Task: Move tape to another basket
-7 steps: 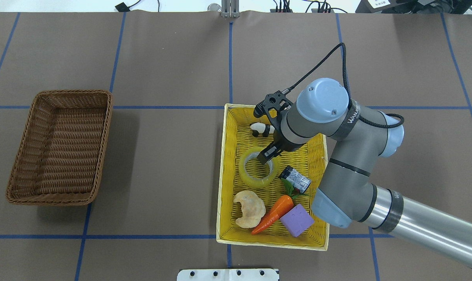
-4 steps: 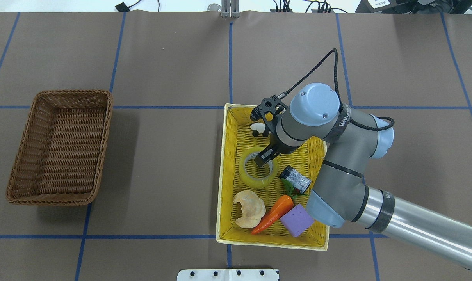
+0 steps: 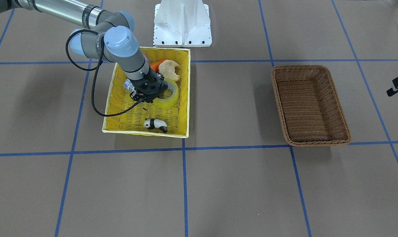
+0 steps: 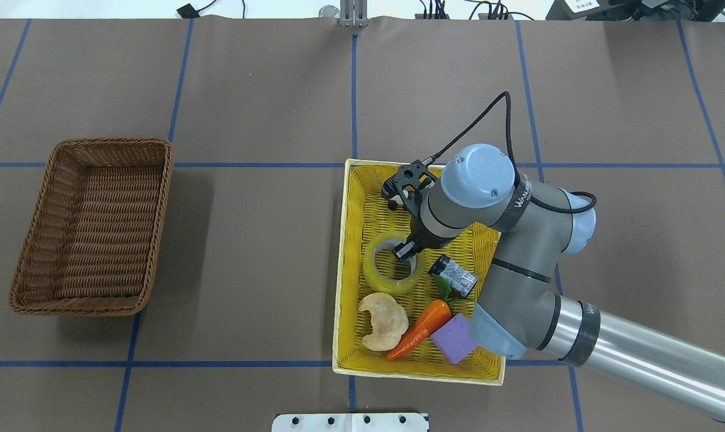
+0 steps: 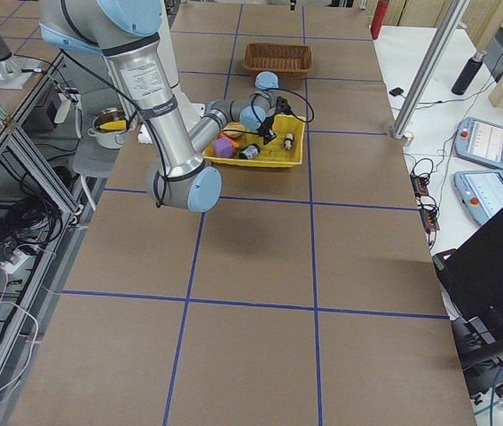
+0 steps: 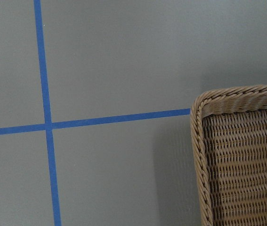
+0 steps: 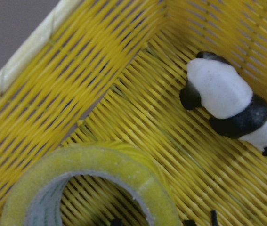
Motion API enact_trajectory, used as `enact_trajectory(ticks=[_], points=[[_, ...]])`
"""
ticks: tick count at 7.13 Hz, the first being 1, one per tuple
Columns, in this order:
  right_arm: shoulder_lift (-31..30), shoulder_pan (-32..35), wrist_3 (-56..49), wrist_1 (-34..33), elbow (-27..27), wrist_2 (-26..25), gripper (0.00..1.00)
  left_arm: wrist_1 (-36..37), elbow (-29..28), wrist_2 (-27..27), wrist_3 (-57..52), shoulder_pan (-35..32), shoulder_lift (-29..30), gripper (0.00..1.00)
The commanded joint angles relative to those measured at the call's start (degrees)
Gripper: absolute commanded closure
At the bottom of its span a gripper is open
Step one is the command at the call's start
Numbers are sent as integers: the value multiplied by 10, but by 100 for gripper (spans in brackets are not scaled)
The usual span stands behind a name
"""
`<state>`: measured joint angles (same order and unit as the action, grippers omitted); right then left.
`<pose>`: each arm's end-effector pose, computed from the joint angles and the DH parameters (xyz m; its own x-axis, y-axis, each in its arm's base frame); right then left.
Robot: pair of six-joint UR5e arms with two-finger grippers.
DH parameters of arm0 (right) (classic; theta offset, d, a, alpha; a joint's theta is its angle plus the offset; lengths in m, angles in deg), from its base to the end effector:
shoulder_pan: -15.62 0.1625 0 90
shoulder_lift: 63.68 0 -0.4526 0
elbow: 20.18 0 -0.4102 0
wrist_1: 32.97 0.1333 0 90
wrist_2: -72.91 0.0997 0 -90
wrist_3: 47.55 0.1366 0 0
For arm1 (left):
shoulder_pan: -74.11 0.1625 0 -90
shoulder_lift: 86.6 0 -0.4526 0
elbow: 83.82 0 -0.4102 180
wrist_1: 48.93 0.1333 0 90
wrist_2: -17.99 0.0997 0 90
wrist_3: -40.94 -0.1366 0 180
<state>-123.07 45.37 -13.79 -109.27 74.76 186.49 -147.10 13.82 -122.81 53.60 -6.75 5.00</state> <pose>-0.5897 -0.4276 0.3197 0.4743 -0.6065 0.6381 0.3646 0.7950 0.4847 0.0584 -0.5360 0.6016 0.6061 0.1148 -0.7870 -0.0192 0.9913 0.1299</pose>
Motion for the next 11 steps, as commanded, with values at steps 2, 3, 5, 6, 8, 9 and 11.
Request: enact_trajectory(ticks=[2,3,5,6,8,9,11], points=[[1,53,140,31,44,69,100,0,-4,-32,1,0,-1,2],[2,86,184,30,57,112,100,1,-3,-38,2,0,0,2],[3,88,393,103,55,120,100,0,-11,-102,26,0,9,2],[3,83,458,170,53,113,100,-2,-12,-119,45,3,35,2],[4,64,566,278,50,80,100,-21,-12,-120,99,37,93,2],[1,44,625,333,49,54,100,-99,-12,-119,171,45,102,2],[1,7,685,412,38,1,100,-308,-42,-99,351,58,106,2]])
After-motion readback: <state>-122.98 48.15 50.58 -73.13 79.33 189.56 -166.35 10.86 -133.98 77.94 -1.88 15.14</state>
